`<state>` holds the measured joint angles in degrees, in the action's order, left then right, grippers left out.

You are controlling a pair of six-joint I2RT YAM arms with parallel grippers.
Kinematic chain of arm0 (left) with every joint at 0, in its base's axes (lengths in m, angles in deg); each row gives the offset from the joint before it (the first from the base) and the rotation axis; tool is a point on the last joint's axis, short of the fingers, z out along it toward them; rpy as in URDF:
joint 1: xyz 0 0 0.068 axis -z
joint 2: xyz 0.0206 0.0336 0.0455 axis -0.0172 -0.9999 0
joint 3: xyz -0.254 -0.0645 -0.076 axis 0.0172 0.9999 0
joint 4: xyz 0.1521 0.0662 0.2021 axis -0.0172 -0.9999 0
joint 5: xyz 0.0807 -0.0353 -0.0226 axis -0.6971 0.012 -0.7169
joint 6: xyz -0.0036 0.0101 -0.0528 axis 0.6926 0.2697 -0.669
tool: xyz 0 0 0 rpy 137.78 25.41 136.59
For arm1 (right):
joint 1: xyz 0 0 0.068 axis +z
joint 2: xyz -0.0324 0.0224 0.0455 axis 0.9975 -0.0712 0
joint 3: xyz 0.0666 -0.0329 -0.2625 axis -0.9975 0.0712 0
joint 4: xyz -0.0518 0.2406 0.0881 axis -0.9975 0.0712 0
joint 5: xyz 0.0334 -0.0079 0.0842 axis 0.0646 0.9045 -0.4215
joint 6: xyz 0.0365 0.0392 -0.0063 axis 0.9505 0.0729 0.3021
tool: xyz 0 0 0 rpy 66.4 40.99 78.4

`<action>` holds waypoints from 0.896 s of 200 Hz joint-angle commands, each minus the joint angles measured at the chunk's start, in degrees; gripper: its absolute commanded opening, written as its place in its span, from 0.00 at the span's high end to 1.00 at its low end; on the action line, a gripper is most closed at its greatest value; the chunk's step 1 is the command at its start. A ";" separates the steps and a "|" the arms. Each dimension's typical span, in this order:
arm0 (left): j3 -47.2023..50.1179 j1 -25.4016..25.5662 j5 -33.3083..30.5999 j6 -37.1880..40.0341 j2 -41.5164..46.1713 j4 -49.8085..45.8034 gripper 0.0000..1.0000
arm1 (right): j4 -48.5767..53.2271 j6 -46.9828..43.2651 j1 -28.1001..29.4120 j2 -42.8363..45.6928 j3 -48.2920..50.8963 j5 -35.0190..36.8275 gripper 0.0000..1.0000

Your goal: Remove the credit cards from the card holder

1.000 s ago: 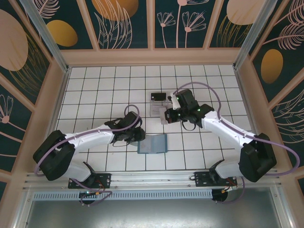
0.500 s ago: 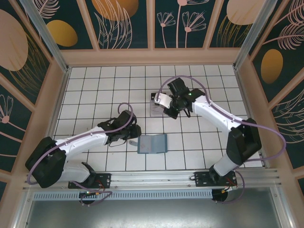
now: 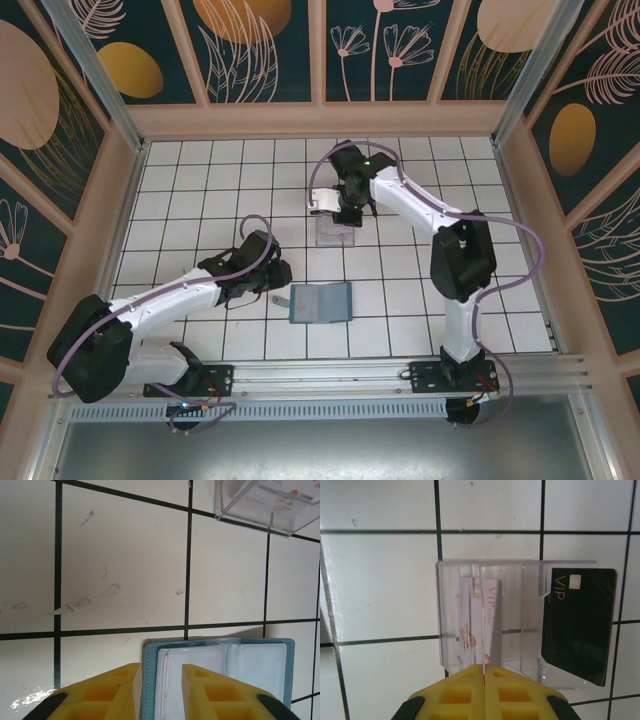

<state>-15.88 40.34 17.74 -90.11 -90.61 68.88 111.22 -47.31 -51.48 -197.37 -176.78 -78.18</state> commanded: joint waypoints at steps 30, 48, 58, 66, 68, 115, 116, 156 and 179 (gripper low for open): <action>1.23 -0.67 -0.33 0.49 0.66 0.13 0.71 | 5.79 -2.33 -0.82 -4.61 -3.95 1.68 1.00; 1.25 -0.77 -0.11 0.58 0.59 0.13 0.71 | 6.22 -2.25 -0.77 -5.76 -4.00 1.23 1.00; 1.37 -0.77 -0.23 0.65 0.63 0.05 0.71 | 6.31 -2.20 -0.75 -6.44 -4.05 0.90 1.00; 1.43 -0.83 -0.24 0.66 0.65 0.04 0.71 | 6.55 -2.17 -0.64 -6.90 -3.89 0.58 1.00; 1.45 -0.88 -0.20 0.60 0.74 0.04 0.71 | 6.61 -2.18 -0.67 -7.04 -3.95 0.47 1.00; 1.81 -0.95 -0.30 0.29 1.35 -0.03 0.71 | 5.68 -1.42 -0.11 -8.53 -4.14 0.76 0.91; 1.81 -0.92 -0.32 0.26 1.35 -0.04 0.71 | 5.52 -1.33 -0.10 -8.52 -4.16 0.89 0.90; 1.81 -0.93 -0.68 0.30 1.97 -0.40 0.70 | -1.55 0.24 -0.07 -5.18 -2.12 5.56 0.73; 1.74 -0.99 -0.84 0.36 2.27 -0.66 0.70 | -6.29 1.05 0.07 -2.29 0.51 9.52 0.71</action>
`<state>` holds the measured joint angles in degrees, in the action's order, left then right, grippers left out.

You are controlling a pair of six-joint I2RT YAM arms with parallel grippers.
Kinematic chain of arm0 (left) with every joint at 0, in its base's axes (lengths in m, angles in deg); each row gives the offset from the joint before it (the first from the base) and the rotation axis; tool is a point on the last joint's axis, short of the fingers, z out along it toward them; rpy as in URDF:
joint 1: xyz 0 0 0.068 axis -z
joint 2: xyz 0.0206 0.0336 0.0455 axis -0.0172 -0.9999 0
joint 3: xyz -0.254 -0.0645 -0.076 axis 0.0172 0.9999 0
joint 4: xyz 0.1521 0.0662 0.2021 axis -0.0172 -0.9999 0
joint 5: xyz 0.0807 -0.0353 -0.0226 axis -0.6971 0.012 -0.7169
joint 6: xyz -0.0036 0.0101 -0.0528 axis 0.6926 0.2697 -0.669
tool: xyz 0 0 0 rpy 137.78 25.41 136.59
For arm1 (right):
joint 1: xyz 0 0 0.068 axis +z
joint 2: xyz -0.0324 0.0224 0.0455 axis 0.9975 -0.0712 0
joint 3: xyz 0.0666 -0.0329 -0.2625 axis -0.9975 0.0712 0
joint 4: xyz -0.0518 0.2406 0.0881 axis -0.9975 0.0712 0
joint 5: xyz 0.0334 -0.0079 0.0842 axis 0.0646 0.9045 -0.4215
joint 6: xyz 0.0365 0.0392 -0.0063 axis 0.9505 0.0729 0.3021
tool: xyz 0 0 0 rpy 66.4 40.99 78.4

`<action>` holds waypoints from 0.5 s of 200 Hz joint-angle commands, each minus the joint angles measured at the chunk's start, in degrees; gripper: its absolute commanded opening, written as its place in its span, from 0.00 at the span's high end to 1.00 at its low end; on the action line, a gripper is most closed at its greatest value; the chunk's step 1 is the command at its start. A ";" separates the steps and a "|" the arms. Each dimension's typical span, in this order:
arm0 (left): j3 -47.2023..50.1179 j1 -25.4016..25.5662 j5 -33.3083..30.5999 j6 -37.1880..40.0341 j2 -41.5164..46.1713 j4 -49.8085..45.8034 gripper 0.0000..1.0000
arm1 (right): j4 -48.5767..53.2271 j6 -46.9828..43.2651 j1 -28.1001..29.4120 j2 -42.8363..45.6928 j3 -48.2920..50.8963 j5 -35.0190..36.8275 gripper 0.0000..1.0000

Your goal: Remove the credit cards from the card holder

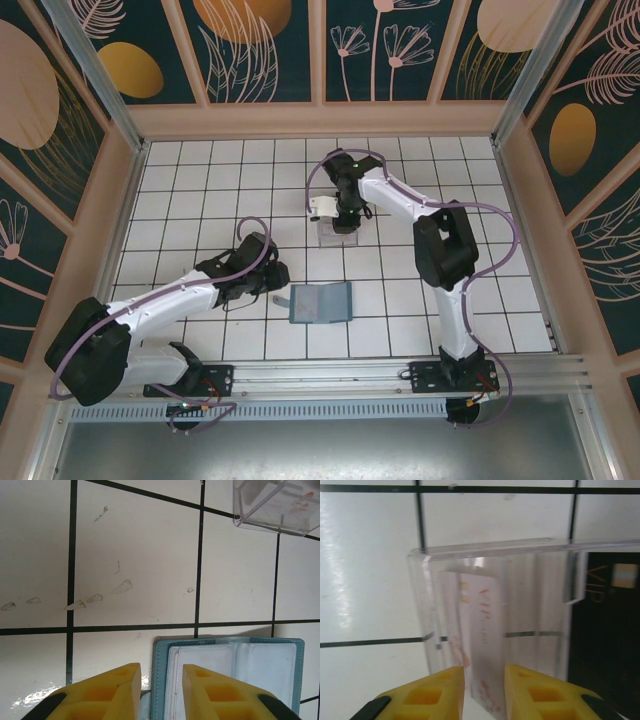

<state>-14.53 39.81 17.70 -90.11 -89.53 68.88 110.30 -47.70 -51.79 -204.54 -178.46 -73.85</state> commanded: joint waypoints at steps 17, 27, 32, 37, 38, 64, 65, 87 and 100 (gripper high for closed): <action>0.28 -0.47 -1.05 0.40 1.49 -0.83 0.70 | -7.62 3.60 0.60 7.15 3.44 5.99 0.71; 0.12 -0.50 -1.32 0.40 1.56 -0.84 0.70 | -8.58 5.94 0.84 8.54 4.08 5.36 0.71; 0.06 -0.53 -1.34 0.48 1.61 -0.81 0.70 | -9.07 7.47 0.93 9.36 4.57 4.99 0.71; -0.03 -0.59 -1.43 0.44 1.72 -0.82 0.70 | -9.85 9.26 1.09 10.10 5.09 4.72 0.71; -0.05 -0.61 -1.43 0.46 1.70 -0.83 0.70 | -10.01 9.64 1.06 10.31 5.31 4.68 0.71; -0.09 -1.33 -1.10 0.96 1.61 -0.07 0.70 | -14.59 24.05 1.66 14.81 9.30 1.49 0.71; -0.08 -1.38 -1.05 0.95 1.61 -0.01 0.70 | -14.75 24.77 1.70 14.99 9.53 1.39 0.72; 0.06 -2.10 -0.57 1.53 1.43 0.36 0.70 | -19.91 41.36 2.62 19.44 15.14 0.24 0.76; 0.25 -2.73 -0.08 1.91 1.25 0.48 0.70 | -22.79 51.35 3.90 22.48 19.55 0.71 0.78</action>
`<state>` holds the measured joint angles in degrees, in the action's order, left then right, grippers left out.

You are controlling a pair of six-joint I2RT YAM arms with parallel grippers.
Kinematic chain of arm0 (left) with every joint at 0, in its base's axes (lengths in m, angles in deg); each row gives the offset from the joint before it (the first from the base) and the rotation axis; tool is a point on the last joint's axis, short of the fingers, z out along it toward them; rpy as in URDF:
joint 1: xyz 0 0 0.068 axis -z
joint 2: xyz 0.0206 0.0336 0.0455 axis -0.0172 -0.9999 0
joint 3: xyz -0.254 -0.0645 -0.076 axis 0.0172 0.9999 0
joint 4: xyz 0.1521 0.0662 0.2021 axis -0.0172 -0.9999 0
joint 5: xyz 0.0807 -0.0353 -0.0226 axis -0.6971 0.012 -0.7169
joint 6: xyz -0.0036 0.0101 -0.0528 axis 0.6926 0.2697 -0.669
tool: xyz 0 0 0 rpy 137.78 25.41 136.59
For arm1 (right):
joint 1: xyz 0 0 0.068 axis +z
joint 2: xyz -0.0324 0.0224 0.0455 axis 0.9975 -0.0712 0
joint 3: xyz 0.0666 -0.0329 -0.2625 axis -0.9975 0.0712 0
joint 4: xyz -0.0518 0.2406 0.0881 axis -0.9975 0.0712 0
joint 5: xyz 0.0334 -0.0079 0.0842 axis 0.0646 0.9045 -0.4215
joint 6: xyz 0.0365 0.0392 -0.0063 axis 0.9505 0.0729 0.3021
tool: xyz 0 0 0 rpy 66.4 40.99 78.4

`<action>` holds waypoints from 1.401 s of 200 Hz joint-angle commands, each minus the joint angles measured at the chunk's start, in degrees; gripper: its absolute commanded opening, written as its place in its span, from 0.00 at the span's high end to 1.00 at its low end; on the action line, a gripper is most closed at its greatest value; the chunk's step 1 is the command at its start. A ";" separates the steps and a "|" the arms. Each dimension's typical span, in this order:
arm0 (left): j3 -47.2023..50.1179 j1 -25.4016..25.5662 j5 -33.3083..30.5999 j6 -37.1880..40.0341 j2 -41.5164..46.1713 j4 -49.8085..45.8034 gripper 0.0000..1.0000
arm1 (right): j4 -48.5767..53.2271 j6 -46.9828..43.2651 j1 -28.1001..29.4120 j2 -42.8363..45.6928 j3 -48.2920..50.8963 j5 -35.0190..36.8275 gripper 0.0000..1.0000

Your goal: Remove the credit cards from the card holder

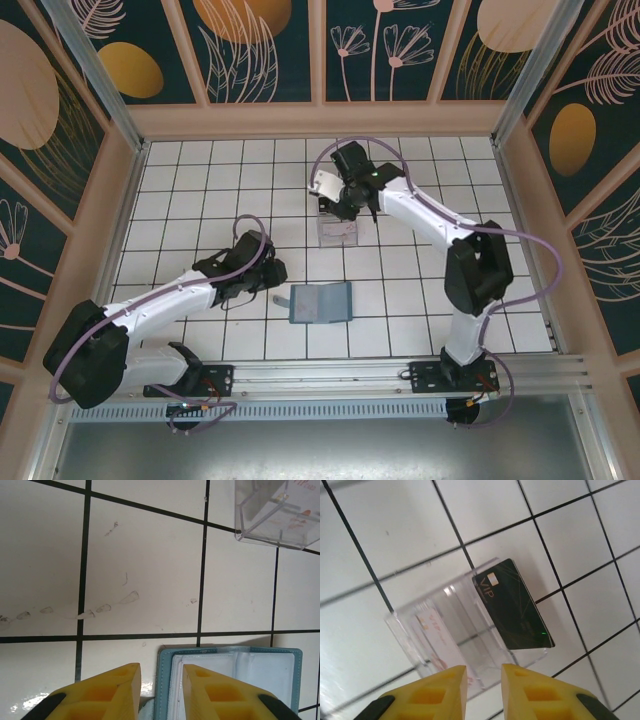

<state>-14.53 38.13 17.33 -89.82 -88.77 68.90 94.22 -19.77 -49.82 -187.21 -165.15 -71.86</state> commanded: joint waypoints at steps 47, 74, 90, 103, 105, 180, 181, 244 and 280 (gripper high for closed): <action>1.10 -4.23 2.87 3.17 0.48 1.29 0.70 | -10.57 57.90 5.21 13.00 19.52 -7.90 0.86; 1.59 -6.86 4.54 4.54 0.45 1.69 0.70 | -11.17 69.55 9.54 14.58 24.38 -10.59 0.86; 1.85 -8.68 5.36 5.64 0.57 1.78 0.70 | -12.51 74.25 11.59 13.79 26.45 -14.34 0.86; 2.03 -10.29 5.95 6.52 0.74 1.86 0.70 | -14.22 76.16 14.00 13.12 27.98 -15.13 0.86; 2.08 -10.53 6.07 6.64 0.75 1.86 0.70 | -14.44 76.46 14.40 13.00 28.08 -15.12 0.86; 2.34 -14.95 6.96 10.05 2.95 0.28 0.70 | -16.14 80.42 22.14 1.20 23.23 -16.41 0.84; 2.36 -14.95 6.99 10.01 2.95 0.33 0.70 | -16.19 80.43 22.16 1.10 23.16 -16.47 0.84; 3.13 -14.95 7.55 9.98 3.26 0.90 0.70 | -16.95 81.08 23.32 -3.26 22.53 -17.45 0.83; 3.18 -14.94 7.88 9.87 3.39 0.99 0.69 | -15.82 81.22 23.41 -3.28 23.28 -16.18 0.77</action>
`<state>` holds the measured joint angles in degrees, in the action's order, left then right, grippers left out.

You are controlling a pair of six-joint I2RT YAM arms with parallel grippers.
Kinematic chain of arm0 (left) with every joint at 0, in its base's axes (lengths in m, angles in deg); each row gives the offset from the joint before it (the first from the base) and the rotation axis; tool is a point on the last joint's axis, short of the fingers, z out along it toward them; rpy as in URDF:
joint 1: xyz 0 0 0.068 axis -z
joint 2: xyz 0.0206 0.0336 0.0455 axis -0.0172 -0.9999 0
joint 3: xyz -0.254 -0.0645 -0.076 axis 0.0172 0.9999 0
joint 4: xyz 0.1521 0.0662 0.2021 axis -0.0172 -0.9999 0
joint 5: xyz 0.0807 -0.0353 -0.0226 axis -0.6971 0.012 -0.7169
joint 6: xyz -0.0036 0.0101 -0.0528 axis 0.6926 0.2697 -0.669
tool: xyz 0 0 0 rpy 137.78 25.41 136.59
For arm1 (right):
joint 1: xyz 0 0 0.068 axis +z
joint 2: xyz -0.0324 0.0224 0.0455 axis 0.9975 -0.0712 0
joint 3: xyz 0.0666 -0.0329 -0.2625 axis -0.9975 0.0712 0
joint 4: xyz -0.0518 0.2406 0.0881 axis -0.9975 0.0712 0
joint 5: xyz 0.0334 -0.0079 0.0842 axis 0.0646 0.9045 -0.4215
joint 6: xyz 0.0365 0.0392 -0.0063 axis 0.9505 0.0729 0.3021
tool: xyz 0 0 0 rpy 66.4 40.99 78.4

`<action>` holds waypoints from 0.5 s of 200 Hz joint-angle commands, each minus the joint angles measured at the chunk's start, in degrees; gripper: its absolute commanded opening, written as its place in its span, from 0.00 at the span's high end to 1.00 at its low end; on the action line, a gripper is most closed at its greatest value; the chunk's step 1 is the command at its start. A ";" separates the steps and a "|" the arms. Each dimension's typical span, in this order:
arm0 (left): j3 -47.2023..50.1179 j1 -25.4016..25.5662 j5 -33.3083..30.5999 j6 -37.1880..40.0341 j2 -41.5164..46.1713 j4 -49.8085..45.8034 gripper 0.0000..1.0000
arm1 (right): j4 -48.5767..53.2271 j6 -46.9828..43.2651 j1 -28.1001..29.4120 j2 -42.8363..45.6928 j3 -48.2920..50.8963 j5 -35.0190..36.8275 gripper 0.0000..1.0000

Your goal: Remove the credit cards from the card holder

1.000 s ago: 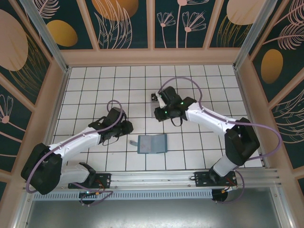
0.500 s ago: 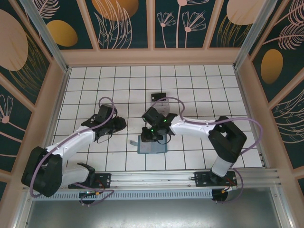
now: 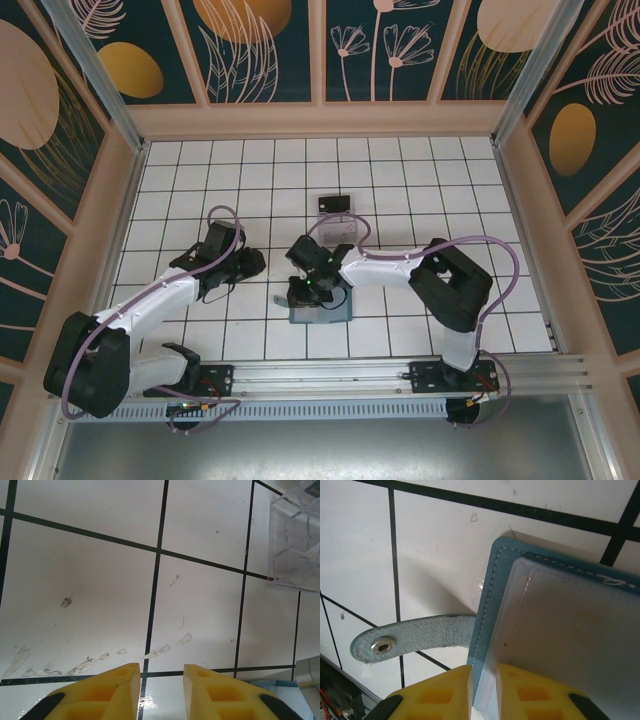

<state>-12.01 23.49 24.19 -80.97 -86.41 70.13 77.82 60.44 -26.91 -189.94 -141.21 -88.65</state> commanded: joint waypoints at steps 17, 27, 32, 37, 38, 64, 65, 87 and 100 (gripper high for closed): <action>0.33 -0.30 1.22 0.98 1.03 -0.40 0.69 | 1.16 1.16 0.50 -0.01 -0.18 1.35 0.73; 0.15 -0.32 1.39 0.96 1.03 -0.51 0.69 | 1.56 1.25 0.50 0.41 0.19 1.87 0.71; 0.07 -0.32 1.52 0.93 1.03 -0.58 0.69 | 1.63 1.26 0.50 0.72 0.36 2.06 0.71; -0.03 -0.31 1.56 0.87 1.03 -0.59 0.69 | 1.73 1.23 0.50 1.05 0.60 2.31 0.70; -0.04 -0.30 1.57 0.86 1.03 -0.63 0.69 | 1.74 1.25 0.50 1.08 0.62 2.34 0.70; -0.38 -0.30 2.25 0.41 1.29 -0.64 0.69 | 3.06 1.39 0.50 2.28 1.36 3.82 0.69; -0.38 -0.30 2.26 0.41 1.33 -0.66 0.69 | 3.19 1.42 0.50 2.26 1.39 3.89 0.69; -0.57 -0.30 2.99 0.06 1.51 -0.76 0.69 | 5.12 1.50 0.53 2.61 1.67 5.73 0.67; -0.66 -0.31 3.66 0.01 1.47 -0.68 0.69 | 6.61 1.71 0.50 2.54 1.70 7.03 0.66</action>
<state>-12.01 23.49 26.00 -80.99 -85.99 70.11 79.22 61.19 -26.87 -188.89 -140.73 -86.24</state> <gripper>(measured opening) 0.307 0.329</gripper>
